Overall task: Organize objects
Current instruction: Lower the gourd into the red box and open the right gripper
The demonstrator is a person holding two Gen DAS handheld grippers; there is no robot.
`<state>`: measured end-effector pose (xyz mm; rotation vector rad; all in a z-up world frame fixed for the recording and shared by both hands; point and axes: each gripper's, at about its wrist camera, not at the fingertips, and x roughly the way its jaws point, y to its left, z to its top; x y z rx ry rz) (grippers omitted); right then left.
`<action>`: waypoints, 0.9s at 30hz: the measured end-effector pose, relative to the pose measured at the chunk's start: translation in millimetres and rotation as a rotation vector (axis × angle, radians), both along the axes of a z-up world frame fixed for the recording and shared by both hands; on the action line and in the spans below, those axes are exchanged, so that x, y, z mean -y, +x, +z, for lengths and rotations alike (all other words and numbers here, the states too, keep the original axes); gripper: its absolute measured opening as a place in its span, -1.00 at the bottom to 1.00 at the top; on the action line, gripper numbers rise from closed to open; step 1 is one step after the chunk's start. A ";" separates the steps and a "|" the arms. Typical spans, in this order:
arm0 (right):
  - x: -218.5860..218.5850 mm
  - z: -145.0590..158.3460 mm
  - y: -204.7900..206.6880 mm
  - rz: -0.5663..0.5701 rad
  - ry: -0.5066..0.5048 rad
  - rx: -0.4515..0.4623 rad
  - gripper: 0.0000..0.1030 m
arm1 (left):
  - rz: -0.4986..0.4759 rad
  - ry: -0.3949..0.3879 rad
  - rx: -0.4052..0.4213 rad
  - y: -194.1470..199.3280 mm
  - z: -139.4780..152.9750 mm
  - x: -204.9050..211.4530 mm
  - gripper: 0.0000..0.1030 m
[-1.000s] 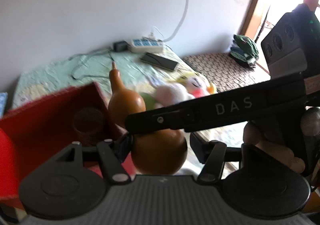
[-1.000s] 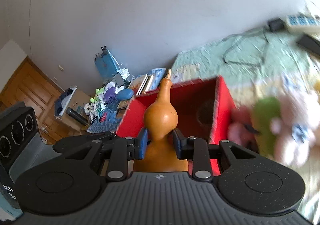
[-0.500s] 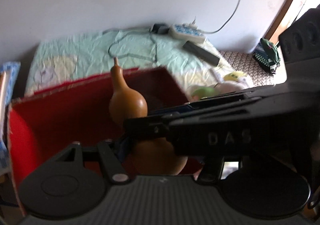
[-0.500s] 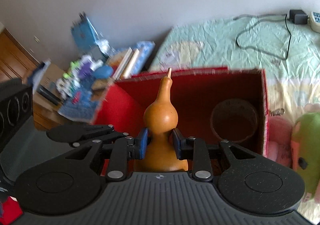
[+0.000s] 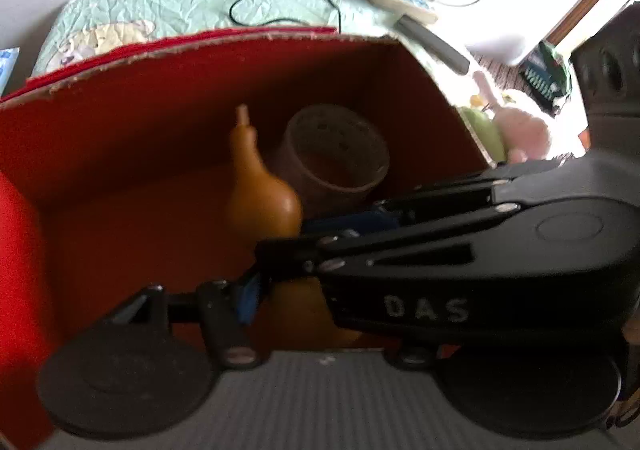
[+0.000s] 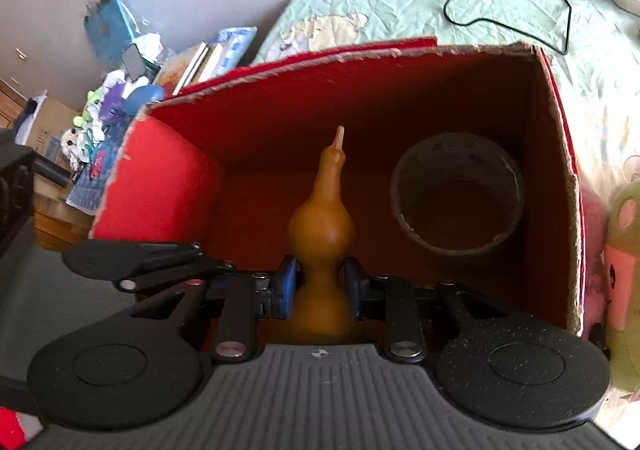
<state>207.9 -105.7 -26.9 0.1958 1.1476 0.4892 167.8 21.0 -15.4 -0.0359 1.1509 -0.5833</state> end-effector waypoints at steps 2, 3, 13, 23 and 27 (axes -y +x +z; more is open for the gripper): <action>-0.6 -4.5 2.1 0.002 -0.022 -0.011 -0.74 | -0.006 0.017 0.004 1.5 -0.8 1.8 0.13; -0.2 -5.8 3.7 0.004 -0.018 -0.015 -0.74 | -0.010 0.025 0.013 3.6 -1.2 2.5 0.14; 3.2 -8.5 12.6 -0.058 -0.032 -0.028 -0.74 | -0.014 0.054 0.057 7.8 -2.0 -17.4 0.55; 8.2 5.6 3.1 -0.056 0.006 0.121 -0.74 | 0.042 0.120 0.126 2.6 0.0 -27.8 0.56; 12.0 5.0 6.0 -0.062 0.059 0.106 -0.75 | 0.057 0.083 0.138 2.1 1.0 -32.7 0.57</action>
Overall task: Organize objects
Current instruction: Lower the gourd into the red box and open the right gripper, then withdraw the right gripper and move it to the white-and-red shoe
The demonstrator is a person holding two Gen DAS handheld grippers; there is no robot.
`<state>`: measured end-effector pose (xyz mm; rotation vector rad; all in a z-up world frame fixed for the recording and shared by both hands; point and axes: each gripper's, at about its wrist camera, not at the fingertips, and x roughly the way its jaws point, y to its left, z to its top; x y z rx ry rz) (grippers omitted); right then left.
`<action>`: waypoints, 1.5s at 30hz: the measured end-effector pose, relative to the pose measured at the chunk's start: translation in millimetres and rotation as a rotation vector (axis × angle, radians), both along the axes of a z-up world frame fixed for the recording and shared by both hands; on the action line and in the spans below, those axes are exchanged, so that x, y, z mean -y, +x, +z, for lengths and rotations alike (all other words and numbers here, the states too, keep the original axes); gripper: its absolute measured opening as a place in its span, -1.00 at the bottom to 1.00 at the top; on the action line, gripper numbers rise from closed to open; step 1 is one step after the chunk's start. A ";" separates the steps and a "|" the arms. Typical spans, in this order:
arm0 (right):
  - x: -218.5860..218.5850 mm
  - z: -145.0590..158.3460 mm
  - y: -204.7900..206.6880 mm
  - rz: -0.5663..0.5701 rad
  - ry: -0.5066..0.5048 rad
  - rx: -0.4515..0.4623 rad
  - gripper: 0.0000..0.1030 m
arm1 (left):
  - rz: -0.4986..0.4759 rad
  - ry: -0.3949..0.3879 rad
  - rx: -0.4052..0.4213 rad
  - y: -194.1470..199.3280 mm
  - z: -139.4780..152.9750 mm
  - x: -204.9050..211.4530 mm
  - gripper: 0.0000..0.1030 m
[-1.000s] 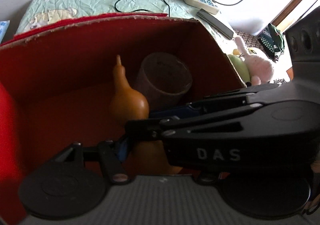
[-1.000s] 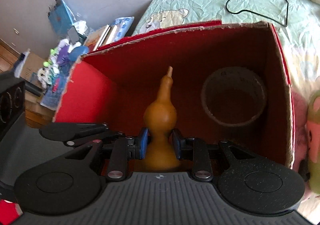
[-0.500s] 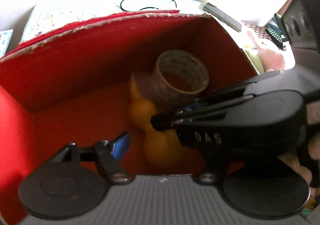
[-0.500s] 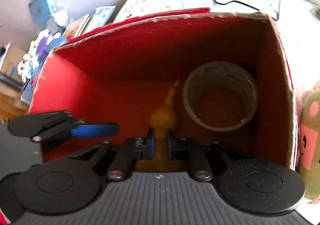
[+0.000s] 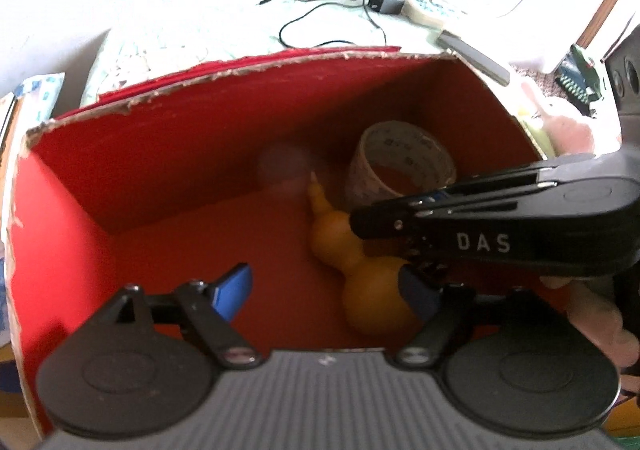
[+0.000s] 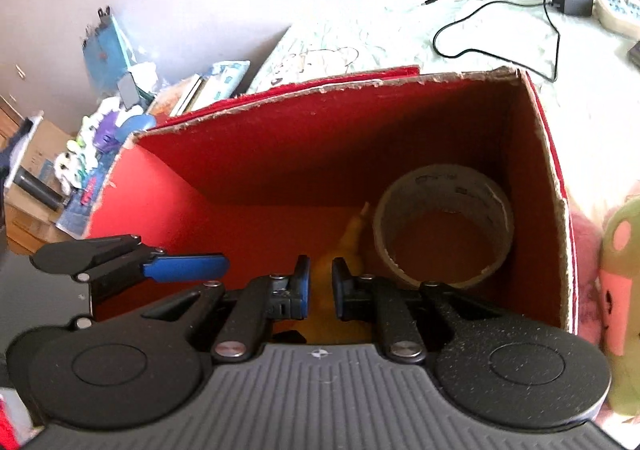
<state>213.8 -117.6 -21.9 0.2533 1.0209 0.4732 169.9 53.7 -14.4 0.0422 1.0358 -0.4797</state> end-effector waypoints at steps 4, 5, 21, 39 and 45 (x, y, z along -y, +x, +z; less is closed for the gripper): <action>-0.8 -1.6 3.4 0.020 0.040 -0.036 -0.75 | -0.029 0.056 0.091 -10.2 2.1 9.7 0.61; -1.0 -2.7 4.4 0.028 0.043 -0.061 -0.75 | -0.034 0.074 0.101 -10.5 2.0 13.4 0.61; -43.1 -8.6 6.8 0.091 -0.057 -0.259 -0.68 | -0.040 0.092 0.143 -24.6 19.8 -6.5 0.77; -17.0 2.8 -16.2 -0.049 -0.101 -0.182 -0.58 | 0.050 0.254 0.154 -26.0 16.4 10.1 0.78; -8.7 8.5 -40.8 -0.068 -0.101 -0.113 -0.58 | 0.067 0.286 0.159 -25.4 18.2 16.6 0.78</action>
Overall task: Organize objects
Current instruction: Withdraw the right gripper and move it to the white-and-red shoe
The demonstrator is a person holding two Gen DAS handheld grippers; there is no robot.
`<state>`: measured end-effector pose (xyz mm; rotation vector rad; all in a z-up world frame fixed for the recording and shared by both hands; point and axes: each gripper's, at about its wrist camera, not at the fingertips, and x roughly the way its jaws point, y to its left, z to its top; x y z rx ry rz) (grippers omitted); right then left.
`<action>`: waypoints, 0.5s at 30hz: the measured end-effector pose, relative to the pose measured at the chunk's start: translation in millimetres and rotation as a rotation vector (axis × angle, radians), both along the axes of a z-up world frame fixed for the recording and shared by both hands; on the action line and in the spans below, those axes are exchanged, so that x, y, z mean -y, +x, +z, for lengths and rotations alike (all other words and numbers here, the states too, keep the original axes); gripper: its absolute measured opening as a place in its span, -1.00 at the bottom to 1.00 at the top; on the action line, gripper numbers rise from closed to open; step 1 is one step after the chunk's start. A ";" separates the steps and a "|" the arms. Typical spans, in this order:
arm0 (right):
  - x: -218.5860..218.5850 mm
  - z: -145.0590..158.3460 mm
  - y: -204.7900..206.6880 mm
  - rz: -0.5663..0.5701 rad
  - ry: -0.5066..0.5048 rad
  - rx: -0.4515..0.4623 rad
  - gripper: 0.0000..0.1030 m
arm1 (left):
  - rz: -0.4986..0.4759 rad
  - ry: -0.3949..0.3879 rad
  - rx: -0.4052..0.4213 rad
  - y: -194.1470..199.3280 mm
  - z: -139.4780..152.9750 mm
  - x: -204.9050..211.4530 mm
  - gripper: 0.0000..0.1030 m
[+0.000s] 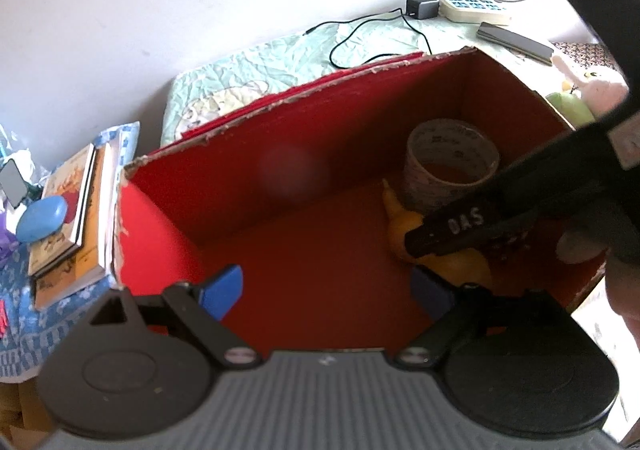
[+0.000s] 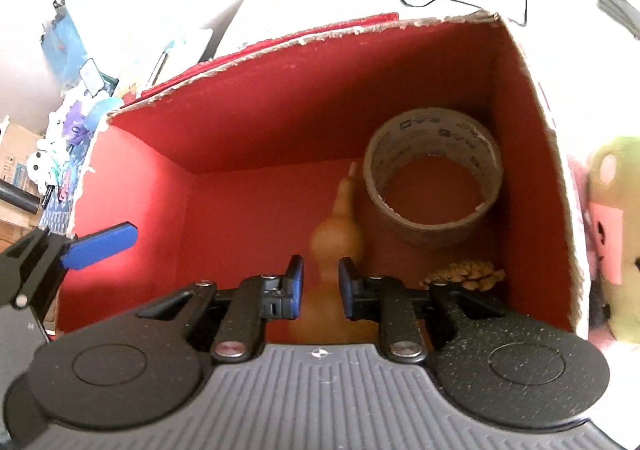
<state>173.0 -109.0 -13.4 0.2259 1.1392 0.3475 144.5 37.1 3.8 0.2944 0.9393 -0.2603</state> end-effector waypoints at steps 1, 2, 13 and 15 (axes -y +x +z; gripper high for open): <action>1.6 1.3 -4.0 -0.004 0.000 0.016 -0.58 | 0.004 0.005 0.002 -0.6 0.4 1.1 0.78; 1.6 4.7 2.5 -0.011 0.005 0.031 -0.56 | 0.008 0.011 0.005 -1.2 0.8 2.1 0.78; 16.8 22.8 -17.6 -0.067 0.051 0.156 -0.48 | 0.076 0.028 0.043 -16.4 15.8 5.4 0.78; 16.2 26.6 -23.8 -0.068 0.038 0.191 -0.48 | 0.095 0.040 0.052 -21.0 19.2 5.8 0.78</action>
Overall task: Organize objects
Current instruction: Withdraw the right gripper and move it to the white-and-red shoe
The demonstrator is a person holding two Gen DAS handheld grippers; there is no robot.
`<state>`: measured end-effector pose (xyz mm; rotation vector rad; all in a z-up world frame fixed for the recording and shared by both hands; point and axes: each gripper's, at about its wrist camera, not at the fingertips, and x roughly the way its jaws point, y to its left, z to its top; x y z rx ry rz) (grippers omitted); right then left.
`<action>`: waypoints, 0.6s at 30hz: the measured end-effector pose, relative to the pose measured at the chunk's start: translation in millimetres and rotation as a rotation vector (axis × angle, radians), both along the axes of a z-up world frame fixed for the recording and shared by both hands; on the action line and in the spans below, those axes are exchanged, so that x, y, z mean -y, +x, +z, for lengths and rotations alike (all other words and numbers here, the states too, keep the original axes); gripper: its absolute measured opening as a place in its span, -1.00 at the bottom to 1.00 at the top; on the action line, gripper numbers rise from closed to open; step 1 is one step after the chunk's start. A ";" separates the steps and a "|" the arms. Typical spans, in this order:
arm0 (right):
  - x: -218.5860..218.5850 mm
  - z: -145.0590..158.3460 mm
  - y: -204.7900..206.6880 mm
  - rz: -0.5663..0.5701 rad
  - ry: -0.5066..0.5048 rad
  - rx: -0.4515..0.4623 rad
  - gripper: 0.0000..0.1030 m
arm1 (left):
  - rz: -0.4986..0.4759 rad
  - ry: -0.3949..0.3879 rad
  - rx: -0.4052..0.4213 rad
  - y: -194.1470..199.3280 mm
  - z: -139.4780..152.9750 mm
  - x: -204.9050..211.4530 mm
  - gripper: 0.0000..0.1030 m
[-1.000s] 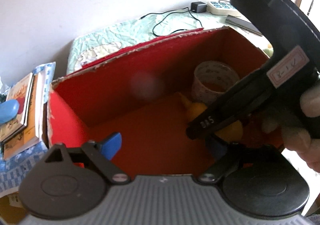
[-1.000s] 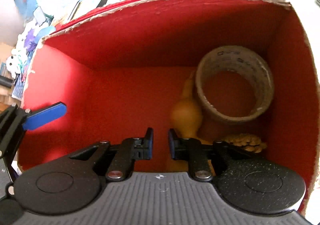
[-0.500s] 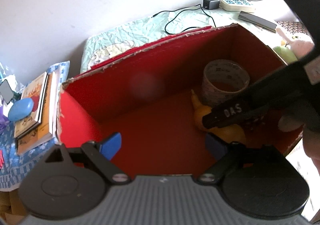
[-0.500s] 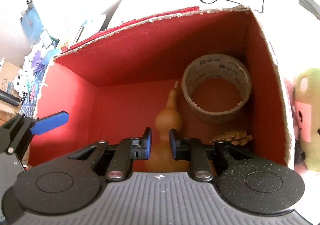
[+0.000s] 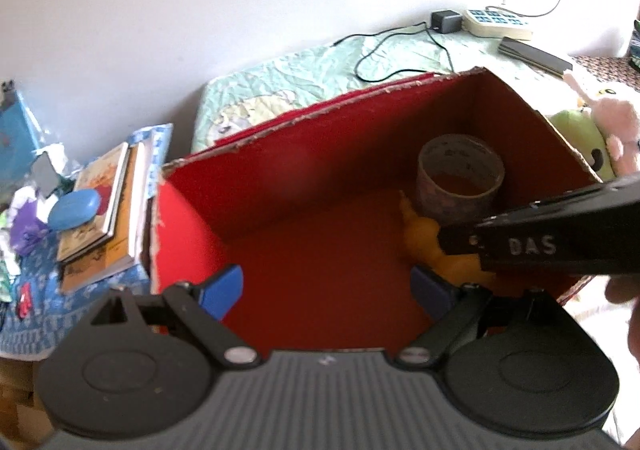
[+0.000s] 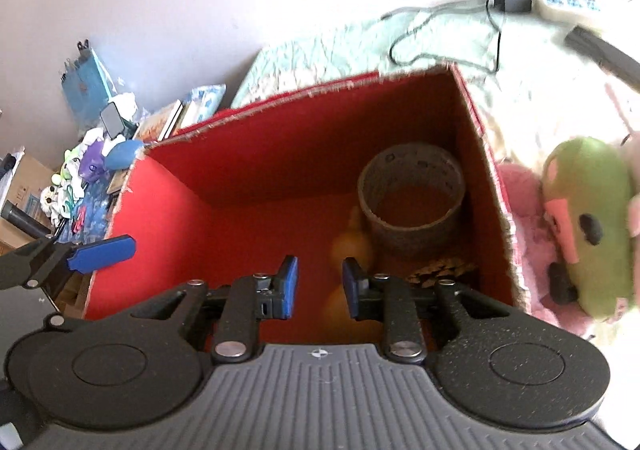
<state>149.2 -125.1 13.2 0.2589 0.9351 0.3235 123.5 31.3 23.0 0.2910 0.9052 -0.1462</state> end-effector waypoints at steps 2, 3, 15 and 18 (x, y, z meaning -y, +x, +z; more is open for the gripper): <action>-1.4 0.8 -1.0 0.002 -0.003 0.025 -0.35 | 0.016 0.007 0.010 -4.7 4.3 1.0 0.78; -0.7 3.9 -3.8 0.008 -0.005 0.036 -0.30 | 0.024 0.010 0.013 -6.8 6.0 1.9 0.78; 17.1 21.9 -26.6 0.062 0.022 0.070 -0.24 | 0.089 0.043 0.045 -37.4 26.0 14.9 0.78; 21.9 26.3 -31.5 0.082 0.033 0.078 -0.24 | 0.111 0.042 0.045 -45.2 31.4 17.1 0.78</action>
